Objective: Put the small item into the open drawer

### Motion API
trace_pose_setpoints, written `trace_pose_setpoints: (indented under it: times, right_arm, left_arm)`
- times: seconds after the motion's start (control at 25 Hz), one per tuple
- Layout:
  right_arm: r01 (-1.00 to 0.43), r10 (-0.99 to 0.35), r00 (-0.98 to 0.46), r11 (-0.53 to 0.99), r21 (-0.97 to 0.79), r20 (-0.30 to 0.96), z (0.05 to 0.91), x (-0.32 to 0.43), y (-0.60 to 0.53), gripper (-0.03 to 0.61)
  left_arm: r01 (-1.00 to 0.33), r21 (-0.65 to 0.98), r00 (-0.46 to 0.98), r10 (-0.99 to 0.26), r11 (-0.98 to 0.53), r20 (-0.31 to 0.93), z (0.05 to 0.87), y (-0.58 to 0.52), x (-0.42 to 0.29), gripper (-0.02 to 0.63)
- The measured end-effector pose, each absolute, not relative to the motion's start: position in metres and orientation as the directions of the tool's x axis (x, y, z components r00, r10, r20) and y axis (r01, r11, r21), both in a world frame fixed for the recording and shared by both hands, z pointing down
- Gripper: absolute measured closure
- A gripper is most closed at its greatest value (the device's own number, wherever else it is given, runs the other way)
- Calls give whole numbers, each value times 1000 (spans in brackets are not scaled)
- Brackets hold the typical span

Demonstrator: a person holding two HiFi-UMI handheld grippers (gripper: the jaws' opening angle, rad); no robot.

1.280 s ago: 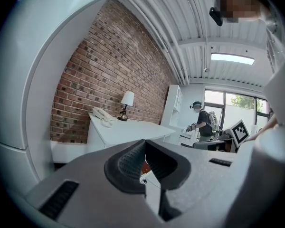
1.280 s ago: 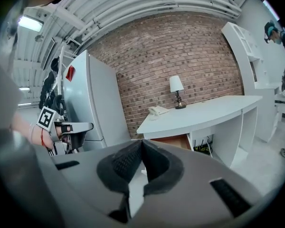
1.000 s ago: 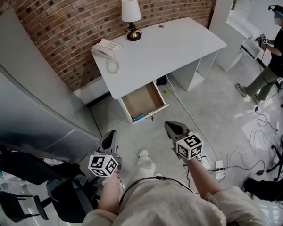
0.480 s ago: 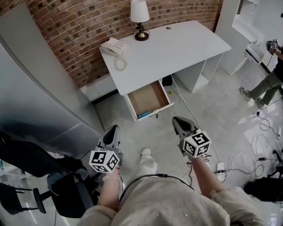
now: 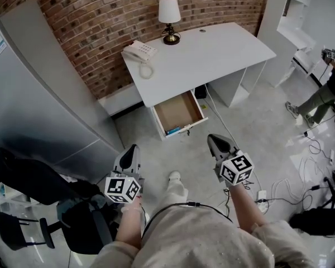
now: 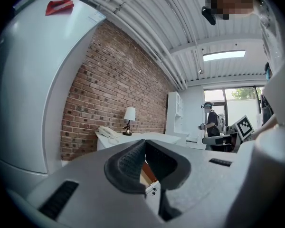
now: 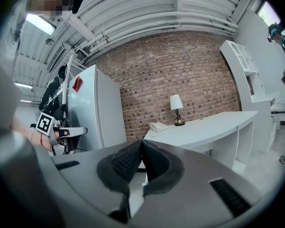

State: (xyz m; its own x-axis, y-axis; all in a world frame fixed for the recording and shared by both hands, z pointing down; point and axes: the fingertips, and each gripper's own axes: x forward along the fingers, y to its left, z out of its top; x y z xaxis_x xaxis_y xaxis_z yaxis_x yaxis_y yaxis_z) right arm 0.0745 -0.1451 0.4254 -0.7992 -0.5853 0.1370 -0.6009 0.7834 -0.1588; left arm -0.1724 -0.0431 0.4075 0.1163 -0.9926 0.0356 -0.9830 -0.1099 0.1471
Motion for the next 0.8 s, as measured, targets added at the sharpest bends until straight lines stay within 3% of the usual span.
trace_pose_setpoints:
  times: [0.8]
  right_arm:
    - [-611,-600,-792,772,-175,113,424,78,-134,574]
  left_arm:
    - [-994,98,58,-998,-56,24,398,-18,-188,607]
